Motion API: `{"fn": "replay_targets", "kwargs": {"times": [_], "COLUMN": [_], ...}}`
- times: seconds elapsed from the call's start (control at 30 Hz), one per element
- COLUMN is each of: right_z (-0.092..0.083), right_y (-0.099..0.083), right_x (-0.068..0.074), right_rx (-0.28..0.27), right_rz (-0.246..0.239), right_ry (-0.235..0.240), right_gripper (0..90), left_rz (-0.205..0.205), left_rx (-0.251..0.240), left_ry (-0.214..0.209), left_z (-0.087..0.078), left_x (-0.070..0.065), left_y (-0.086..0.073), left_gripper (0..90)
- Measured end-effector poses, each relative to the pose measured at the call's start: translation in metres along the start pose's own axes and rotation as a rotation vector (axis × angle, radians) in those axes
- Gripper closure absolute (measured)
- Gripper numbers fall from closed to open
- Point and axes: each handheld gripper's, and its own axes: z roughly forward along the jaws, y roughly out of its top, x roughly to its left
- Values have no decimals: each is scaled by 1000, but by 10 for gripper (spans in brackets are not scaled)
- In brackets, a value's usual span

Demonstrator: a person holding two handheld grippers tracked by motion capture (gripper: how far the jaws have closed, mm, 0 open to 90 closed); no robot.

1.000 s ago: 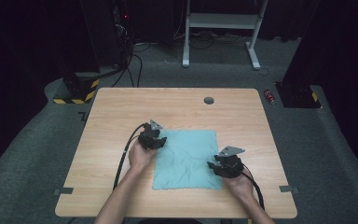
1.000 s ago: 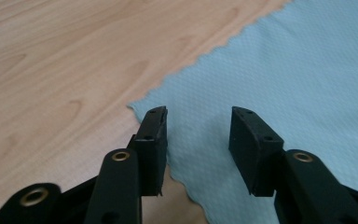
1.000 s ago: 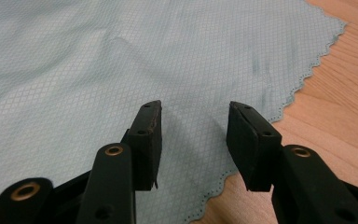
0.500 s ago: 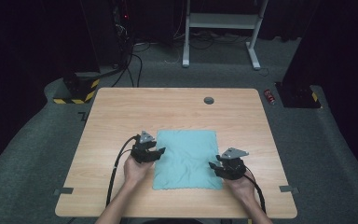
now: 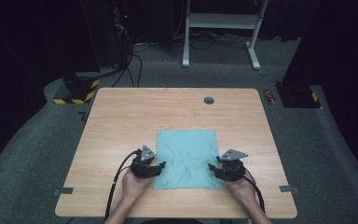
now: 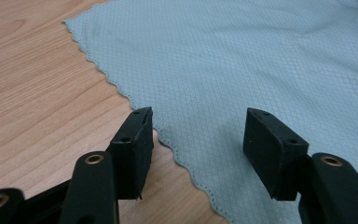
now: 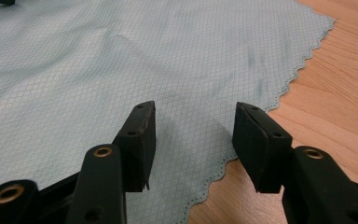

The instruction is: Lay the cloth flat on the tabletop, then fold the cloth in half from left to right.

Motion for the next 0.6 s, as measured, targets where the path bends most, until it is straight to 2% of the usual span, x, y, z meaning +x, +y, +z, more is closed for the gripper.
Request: {"fn": "replay_targets", "kwargs": {"times": [0.17,0.33,0.43,0.6], "right_z": [0,0,-1,-1], "right_y": [0,2,3,10], "right_x": [0,1,3,12], "right_rx": [1,14,-3,-25], "right_rz": [8,10,27,5], "right_ry": [-10,-18,5,41], "right_gripper": [458,477,494,500], "left_rz": [-8,-23,-34,-88], "left_rx": [0,-1,-1,-11], "left_ry": [8,3,-7,-31], "left_z": [-1,-1,-2,-5], "left_x": [0,1,3,10], "left_y": [-1,-2,-1,2], "left_gripper": [403,394,397,386]}}
